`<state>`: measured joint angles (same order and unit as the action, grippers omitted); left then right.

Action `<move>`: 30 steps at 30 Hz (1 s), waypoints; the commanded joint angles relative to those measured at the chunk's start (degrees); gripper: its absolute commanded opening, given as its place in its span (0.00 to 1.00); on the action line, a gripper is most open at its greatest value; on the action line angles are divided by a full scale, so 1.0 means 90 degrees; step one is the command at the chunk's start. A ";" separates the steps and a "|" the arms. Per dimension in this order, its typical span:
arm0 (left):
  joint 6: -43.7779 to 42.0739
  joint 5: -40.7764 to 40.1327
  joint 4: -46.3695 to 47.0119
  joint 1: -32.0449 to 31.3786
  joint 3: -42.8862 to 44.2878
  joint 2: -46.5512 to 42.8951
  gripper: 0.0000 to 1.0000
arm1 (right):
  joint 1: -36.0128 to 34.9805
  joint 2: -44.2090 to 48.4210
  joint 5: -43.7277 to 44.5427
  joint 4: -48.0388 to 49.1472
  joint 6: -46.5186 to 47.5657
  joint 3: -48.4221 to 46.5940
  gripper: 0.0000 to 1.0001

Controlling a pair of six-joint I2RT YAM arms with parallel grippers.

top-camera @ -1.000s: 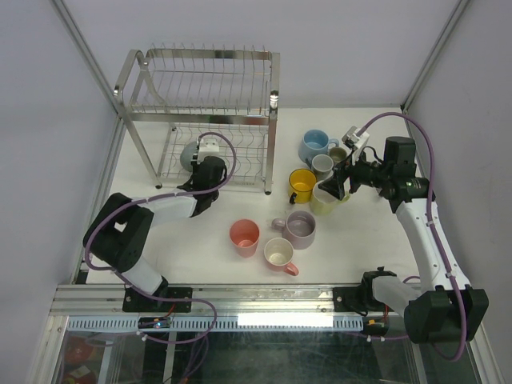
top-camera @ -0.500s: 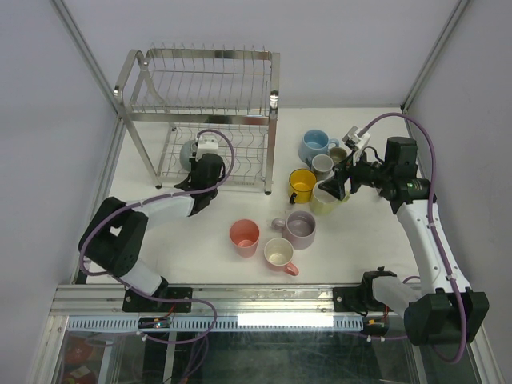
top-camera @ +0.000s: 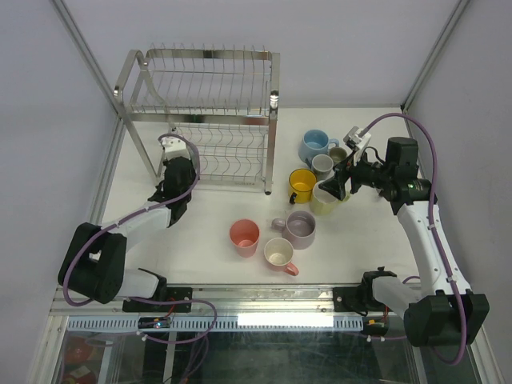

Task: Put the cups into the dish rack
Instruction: Turn the cup upside down in the dish rack.

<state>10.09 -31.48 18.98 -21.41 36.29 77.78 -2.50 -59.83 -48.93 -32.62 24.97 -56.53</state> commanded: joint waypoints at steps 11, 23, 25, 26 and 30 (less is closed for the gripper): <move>0.0166 0.1556 0.2230 0.0503 -0.0491 0.0168 0.00 | 0.0046 0.0203 -0.0183 0.0231 0.0026 -0.0056 0.79; 0.0154 0.1572 0.2158 0.0500 -0.0693 0.0157 0.31 | 0.0045 0.0193 -0.0198 0.0228 0.0023 -0.0052 0.79; 0.0144 0.1547 0.2040 0.0499 -0.0679 0.0086 0.37 | 0.0050 0.0200 -0.0197 0.0230 0.0027 -0.0048 0.79; 0.0148 0.1533 0.1946 0.0501 -0.0663 0.0041 0.40 | 0.0049 0.0203 -0.0190 0.0227 0.0028 -0.0047 0.79; 0.0391 0.1327 0.1214 0.0501 -0.0469 -0.0166 0.45 | 0.0044 0.0208 -0.0192 0.0231 0.0028 -0.0047 0.79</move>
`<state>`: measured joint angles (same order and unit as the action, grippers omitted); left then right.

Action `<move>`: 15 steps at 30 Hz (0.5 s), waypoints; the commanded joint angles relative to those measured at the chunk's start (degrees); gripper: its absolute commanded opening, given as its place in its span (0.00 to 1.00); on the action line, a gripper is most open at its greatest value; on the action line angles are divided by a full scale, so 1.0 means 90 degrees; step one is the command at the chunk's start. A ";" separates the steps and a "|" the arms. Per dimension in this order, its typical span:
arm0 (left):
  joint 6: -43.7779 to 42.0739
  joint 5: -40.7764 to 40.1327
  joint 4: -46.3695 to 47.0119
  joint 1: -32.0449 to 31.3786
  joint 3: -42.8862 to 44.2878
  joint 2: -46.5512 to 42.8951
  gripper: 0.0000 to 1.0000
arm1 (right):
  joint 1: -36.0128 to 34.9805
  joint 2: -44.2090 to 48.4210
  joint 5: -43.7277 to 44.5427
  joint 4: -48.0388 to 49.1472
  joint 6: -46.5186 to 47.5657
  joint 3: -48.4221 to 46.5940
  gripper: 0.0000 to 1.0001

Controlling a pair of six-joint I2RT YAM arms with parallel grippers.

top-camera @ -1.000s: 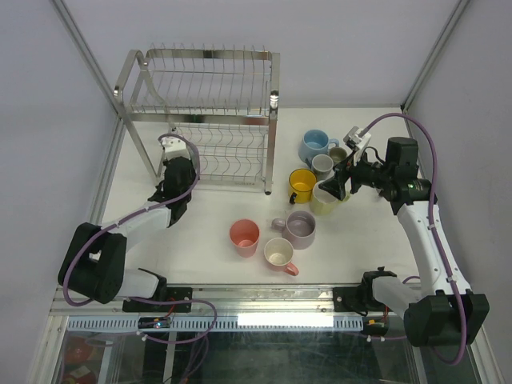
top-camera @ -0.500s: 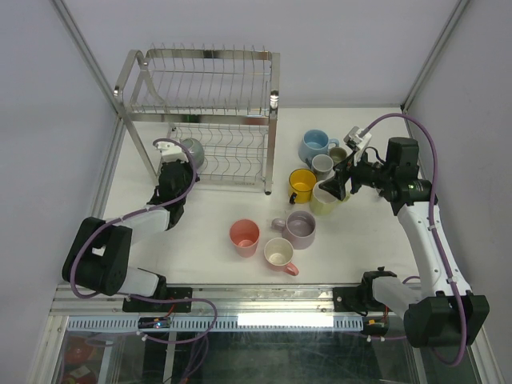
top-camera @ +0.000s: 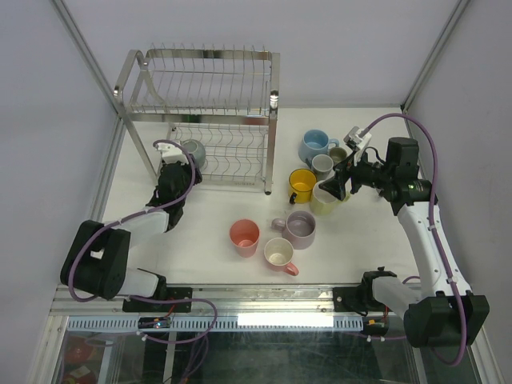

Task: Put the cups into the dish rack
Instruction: Turn the cup upside down in the dish rack.

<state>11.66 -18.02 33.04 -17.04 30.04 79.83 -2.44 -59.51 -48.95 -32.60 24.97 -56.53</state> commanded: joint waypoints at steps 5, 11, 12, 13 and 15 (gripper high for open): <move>0.0378 -0.0418 -0.1374 -0.0053 0.0460 -0.0633 0.47 | 0.0048 0.0169 -0.0199 0.0237 0.0021 -0.0047 0.79; -0.0030 -0.1208 -0.1707 -0.0542 0.0705 -0.0505 0.50 | 0.0050 0.0157 -0.0236 0.0258 0.0009 -0.0032 0.79; -0.0136 -0.1345 -0.1716 -0.0647 0.0777 -0.0436 0.51 | 0.0048 0.0165 -0.0234 0.0254 0.0006 -0.0028 0.79; -0.0196 -0.1471 -0.1717 -0.0707 0.0846 -0.0359 0.52 | 0.0050 0.0166 -0.0228 0.0253 -0.0001 -0.0027 0.79; -0.0280 -0.1706 -0.1709 -0.0782 0.0972 -0.0148 0.53 | 0.0057 0.0176 -0.0229 0.0253 -0.0001 -0.0033 0.79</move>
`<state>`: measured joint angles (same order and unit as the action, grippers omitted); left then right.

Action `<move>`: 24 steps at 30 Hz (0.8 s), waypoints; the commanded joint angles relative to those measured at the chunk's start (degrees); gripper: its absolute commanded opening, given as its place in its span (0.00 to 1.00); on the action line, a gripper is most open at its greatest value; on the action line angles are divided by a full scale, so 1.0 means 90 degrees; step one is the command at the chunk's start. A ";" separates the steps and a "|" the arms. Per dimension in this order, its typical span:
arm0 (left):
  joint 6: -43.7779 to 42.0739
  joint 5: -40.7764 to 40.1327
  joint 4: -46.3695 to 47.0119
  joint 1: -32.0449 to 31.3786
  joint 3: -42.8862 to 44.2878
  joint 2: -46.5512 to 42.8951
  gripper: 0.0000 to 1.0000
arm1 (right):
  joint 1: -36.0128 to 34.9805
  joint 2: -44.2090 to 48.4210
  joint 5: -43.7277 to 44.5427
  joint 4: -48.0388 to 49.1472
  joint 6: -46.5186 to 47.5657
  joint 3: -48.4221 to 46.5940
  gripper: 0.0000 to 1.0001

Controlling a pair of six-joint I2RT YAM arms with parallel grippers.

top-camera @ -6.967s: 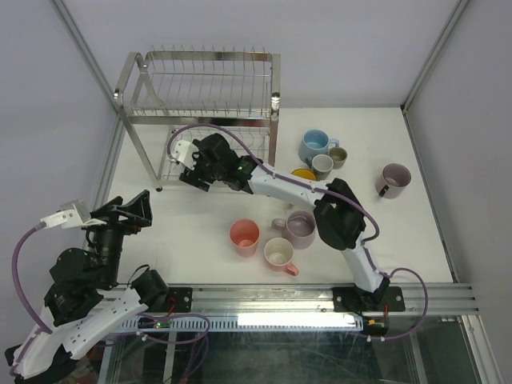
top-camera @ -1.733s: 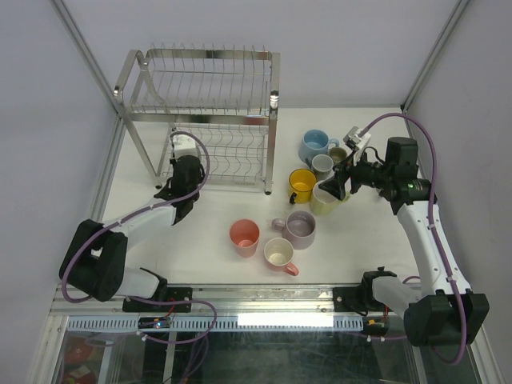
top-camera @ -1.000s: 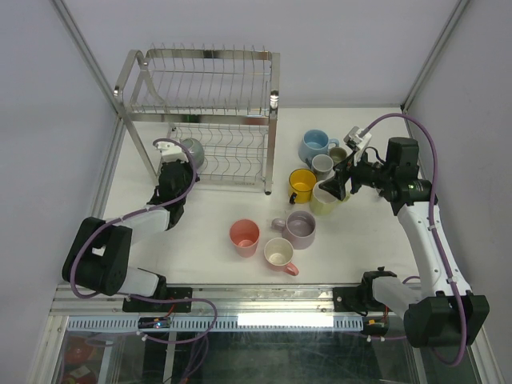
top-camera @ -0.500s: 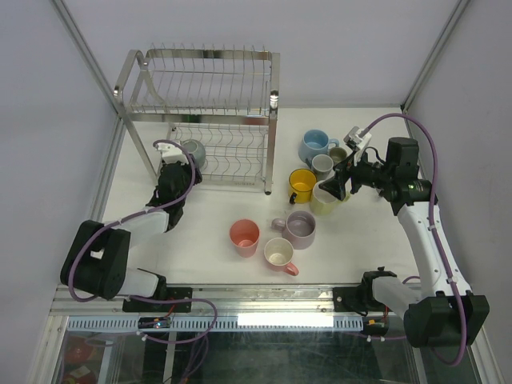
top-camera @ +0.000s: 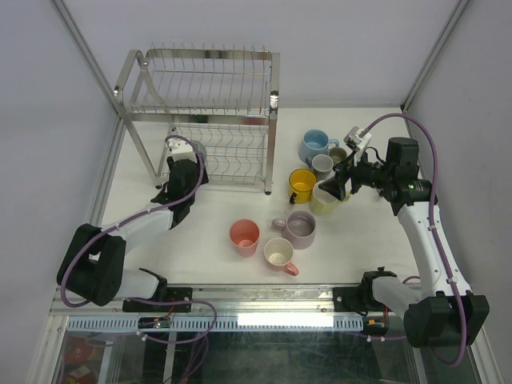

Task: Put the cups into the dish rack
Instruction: Turn the cup upside down in the dish rack.

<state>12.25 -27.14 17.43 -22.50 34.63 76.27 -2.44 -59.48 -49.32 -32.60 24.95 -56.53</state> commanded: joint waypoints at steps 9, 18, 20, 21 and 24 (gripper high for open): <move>-0.0423 -0.1050 0.0022 -0.0193 0.0918 0.1075 0.47 | 0.0076 0.0184 -0.0213 0.0254 0.0001 -0.0034 0.79; -0.0475 -0.1115 0.0034 -0.0196 0.1047 0.1477 0.30 | 0.0082 0.0174 -0.0218 0.0248 0.0011 -0.0040 0.79; -0.0480 -0.1066 0.0078 -0.0195 0.1068 0.1471 0.21 | 0.0077 0.0174 -0.0218 0.0243 0.0011 -0.0037 0.79; -0.0510 -0.1033 0.0138 -0.0195 0.1057 0.1447 0.18 | 0.0076 0.0174 -0.0214 0.0246 0.0011 -0.0041 0.79; -0.0634 -0.0961 0.0411 -0.0191 0.0980 0.1315 0.06 | 0.0079 0.0174 -0.0217 0.0241 0.0011 -0.0039 0.79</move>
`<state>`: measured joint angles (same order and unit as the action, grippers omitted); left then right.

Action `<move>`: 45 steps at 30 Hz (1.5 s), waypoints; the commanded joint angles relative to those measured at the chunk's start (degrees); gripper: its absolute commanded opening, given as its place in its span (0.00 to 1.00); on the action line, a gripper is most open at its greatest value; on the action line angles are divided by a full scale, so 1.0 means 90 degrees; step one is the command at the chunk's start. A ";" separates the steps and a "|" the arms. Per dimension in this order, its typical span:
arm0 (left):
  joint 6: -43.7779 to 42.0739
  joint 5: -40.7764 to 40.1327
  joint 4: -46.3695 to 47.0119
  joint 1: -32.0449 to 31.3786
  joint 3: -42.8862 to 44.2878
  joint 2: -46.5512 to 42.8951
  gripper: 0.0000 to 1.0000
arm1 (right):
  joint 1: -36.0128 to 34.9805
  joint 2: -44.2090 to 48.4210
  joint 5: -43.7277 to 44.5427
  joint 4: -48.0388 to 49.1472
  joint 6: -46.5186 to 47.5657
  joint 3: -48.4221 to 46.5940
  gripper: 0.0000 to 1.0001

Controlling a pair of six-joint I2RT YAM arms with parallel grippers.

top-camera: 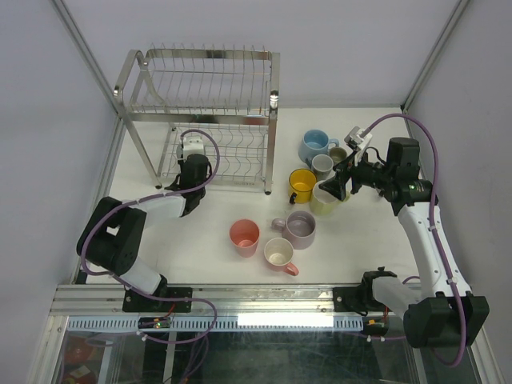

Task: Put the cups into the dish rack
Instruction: Turn the cup upside down in the dish rack.

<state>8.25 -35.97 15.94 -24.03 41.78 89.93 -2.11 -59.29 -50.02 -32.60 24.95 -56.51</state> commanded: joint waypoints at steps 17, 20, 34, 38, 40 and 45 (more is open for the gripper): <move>-0.1081 0.0530 0.3691 0.0332 -0.0292 -0.0214 0.00 | 0.0050 0.0132 -0.0143 0.0228 0.0021 -0.0041 0.79; -0.0968 0.0710 0.3829 0.0493 -0.0113 0.0024 0.00 | 0.0051 0.0115 -0.0137 0.0226 0.0026 -0.0039 0.79; -0.1033 0.0795 0.4010 0.0868 0.1263 0.1481 0.00 | 0.0051 0.0064 -0.0120 0.0224 0.0050 -0.0027 0.79; -0.1017 0.0733 0.3747 0.1017 0.1617 0.1716 0.00 | 0.0052 0.0055 -0.0105 0.0224 0.0055 -0.0032 0.79; -0.1005 0.0761 0.3559 0.1094 0.1785 0.1834 0.00 | 0.0050 0.0054 -0.0102 0.0225 0.0060 -0.0033 0.79; -0.1000 0.0809 0.3284 0.1261 0.2039 0.2033 0.00 | 0.0056 0.0054 -0.0103 0.0224 0.0060 -0.0026 0.79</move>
<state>-0.47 -28.38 38.50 -14.00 55.48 108.84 -2.04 -59.31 -50.09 -32.60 24.99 -56.49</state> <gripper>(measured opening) 0.185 0.791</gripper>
